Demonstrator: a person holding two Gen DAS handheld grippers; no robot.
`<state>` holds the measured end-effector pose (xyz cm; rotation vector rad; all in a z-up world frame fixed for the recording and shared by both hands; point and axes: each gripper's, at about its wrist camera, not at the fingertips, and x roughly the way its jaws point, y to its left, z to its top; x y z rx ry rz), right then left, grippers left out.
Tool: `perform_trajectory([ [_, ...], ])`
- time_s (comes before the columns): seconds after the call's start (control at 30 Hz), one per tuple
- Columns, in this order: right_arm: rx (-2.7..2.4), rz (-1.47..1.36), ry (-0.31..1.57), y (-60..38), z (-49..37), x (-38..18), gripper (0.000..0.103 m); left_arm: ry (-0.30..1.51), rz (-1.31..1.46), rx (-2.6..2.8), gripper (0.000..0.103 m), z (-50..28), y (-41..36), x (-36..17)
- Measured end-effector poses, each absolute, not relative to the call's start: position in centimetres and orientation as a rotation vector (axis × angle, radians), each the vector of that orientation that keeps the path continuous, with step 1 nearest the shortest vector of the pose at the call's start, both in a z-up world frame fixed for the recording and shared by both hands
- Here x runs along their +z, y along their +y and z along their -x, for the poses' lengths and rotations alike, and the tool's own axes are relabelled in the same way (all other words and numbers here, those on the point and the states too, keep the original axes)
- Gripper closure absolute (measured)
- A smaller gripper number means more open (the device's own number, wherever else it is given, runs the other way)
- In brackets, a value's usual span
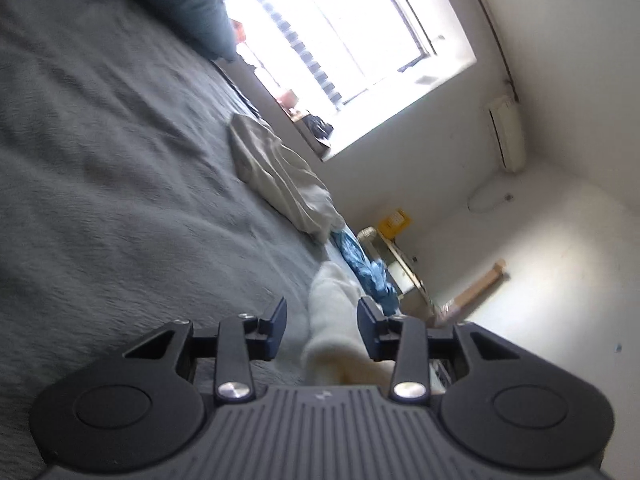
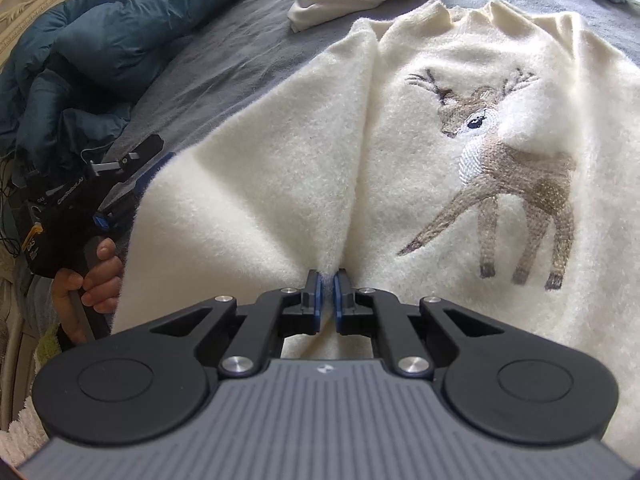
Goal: Fold clothes
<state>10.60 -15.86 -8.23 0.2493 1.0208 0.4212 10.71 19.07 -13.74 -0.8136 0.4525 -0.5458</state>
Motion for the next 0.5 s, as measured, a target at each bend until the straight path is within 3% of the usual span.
perform_trajectory([
  [0.5,0.395,-0.274,1.04,-16.2,-10.5,-8.3,0.095,0.587,0.681,-0.54,0.065,-11.9,16.7,-14.2],
])
